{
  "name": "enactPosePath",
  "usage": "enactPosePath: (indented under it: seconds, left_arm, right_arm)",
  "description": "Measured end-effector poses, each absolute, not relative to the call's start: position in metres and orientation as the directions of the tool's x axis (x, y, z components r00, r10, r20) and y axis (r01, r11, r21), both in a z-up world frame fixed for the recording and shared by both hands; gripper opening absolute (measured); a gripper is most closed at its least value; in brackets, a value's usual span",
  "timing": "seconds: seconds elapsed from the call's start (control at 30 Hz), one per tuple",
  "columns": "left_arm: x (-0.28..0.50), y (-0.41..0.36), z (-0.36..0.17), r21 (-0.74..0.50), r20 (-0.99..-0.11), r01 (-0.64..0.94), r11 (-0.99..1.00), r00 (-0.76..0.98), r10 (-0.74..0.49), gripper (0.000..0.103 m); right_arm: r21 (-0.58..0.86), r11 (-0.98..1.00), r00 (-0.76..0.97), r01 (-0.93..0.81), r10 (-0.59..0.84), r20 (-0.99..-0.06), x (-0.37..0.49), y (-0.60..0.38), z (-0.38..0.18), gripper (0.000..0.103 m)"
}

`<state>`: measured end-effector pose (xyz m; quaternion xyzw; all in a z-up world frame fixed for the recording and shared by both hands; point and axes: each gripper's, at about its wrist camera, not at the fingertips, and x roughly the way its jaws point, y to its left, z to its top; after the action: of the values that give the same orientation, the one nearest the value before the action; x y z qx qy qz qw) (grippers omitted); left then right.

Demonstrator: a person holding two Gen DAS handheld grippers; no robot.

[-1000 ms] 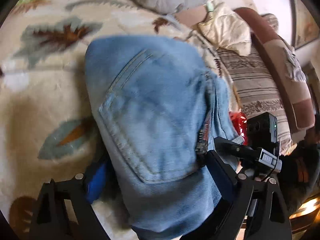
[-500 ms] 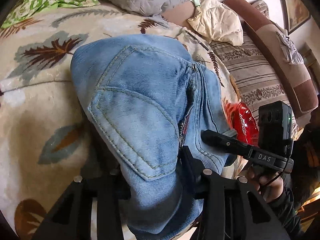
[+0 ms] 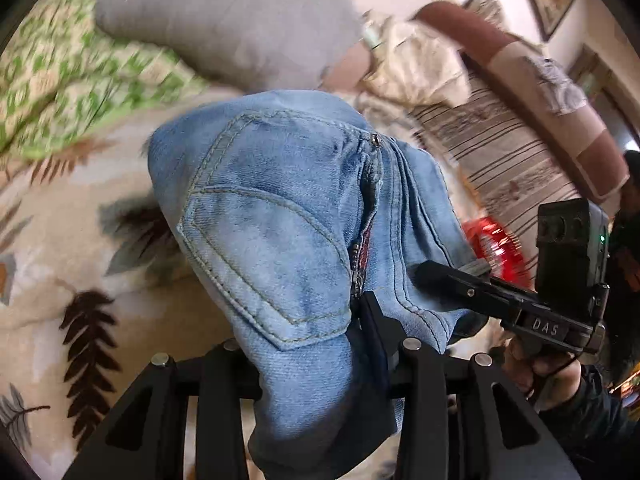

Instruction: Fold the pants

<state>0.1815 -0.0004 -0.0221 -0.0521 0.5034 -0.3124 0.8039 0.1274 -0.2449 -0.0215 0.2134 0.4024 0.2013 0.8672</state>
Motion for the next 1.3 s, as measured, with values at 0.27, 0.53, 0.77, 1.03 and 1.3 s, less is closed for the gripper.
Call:
enactPosePath:
  seconds: [0.27,0.53,0.77,1.03,1.3]
  left_arm:
    - [0.196,0.015,-0.091,-0.448,-0.809,0.358,0.819,0.227,-0.542,0.066]
    - [0.158,0.038,-0.043,-0.347,-0.807,0.350,0.870,0.361,-0.467,0.092]
    - [0.093,0.031,-0.026,-0.062,-0.794,0.435,0.898,0.524,-0.309,0.096]
    - [0.070,0.025,-0.040,0.134,-0.724,0.477,0.869,0.645,-0.243,0.096]
    - [0.077,0.019,-0.046,0.129,-0.718,0.452,0.883,0.657,-0.231,0.079]
  right_arm:
    - [0.546,0.834,0.486,-0.075,0.509,-0.710,0.146,-0.226,-0.099,0.039]
    - [0.502,0.854,0.492,-0.136,0.498,-0.714,0.132,-0.253,-0.062,0.085]
    - [0.352,0.886,0.492,-0.300,0.460,-0.739,0.086,-0.254,-0.041,0.085]
    - [0.297,0.896,0.511,-0.331,0.435,-0.741,0.077,-0.239,-0.047,0.085]
    - [0.307,0.883,0.491,-0.355,0.456,-0.742,0.083,-0.222,-0.055,0.056]
